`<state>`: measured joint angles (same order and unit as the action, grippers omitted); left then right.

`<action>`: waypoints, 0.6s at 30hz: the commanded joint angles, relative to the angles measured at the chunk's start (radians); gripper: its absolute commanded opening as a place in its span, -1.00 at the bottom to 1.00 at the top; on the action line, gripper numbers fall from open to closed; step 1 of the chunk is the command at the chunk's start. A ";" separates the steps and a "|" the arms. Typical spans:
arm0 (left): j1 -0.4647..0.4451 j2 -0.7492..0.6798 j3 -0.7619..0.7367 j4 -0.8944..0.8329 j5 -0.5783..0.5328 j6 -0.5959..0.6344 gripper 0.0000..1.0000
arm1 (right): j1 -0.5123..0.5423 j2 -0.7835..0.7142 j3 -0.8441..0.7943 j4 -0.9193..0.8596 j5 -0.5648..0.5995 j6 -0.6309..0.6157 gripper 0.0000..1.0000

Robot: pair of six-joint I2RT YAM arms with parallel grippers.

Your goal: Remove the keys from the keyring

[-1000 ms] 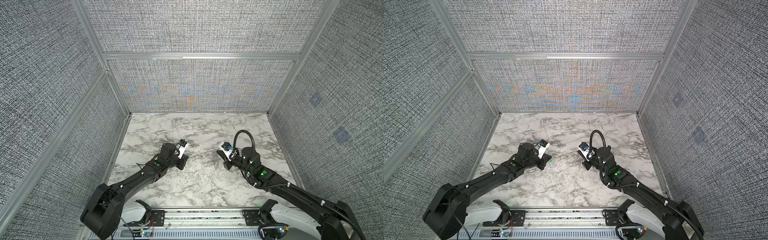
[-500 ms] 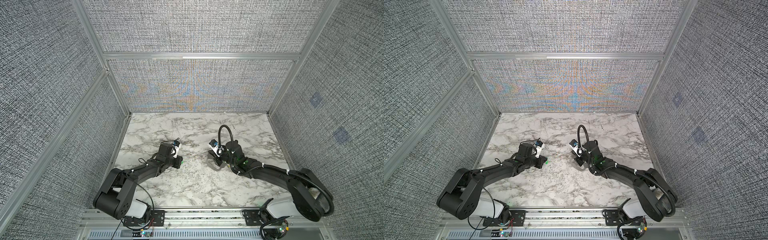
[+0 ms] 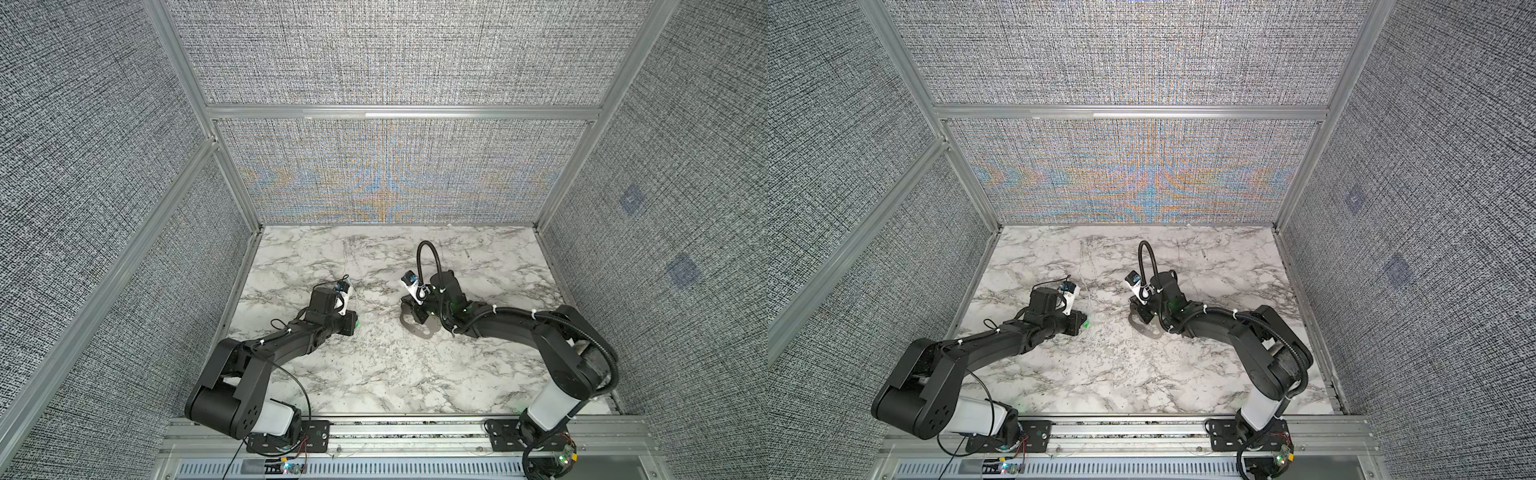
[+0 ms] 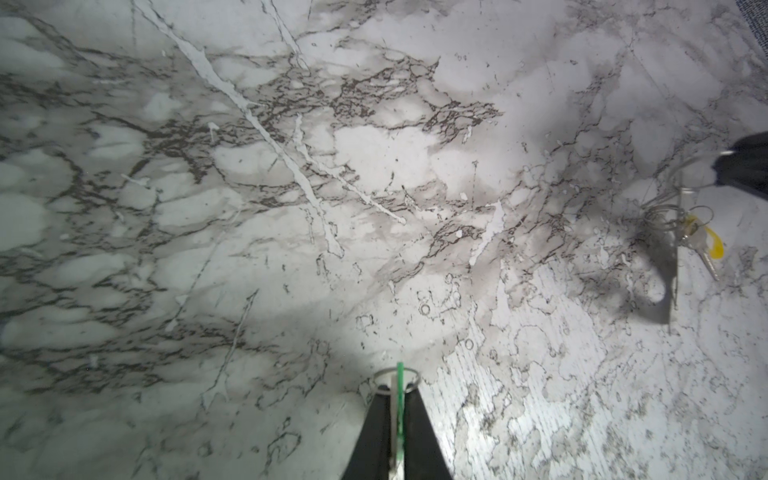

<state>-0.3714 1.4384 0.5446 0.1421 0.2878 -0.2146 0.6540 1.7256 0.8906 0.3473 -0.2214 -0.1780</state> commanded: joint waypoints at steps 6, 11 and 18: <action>0.003 0.094 0.104 -0.025 0.090 0.036 -0.71 | 0.002 0.131 0.151 -0.047 -0.051 -0.001 -1.00; 0.002 0.137 0.147 -0.036 0.099 0.047 -0.70 | 0.000 0.206 0.233 -0.087 -0.045 0.001 -0.93; 0.002 0.128 0.194 -0.078 0.093 0.067 -0.62 | -0.009 0.222 0.305 -0.172 -0.001 0.003 -0.41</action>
<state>-0.3706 1.5841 0.7265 0.0853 0.3691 -0.1715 0.6491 1.9549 1.1793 0.2165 -0.2428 -0.1787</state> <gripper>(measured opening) 0.186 0.290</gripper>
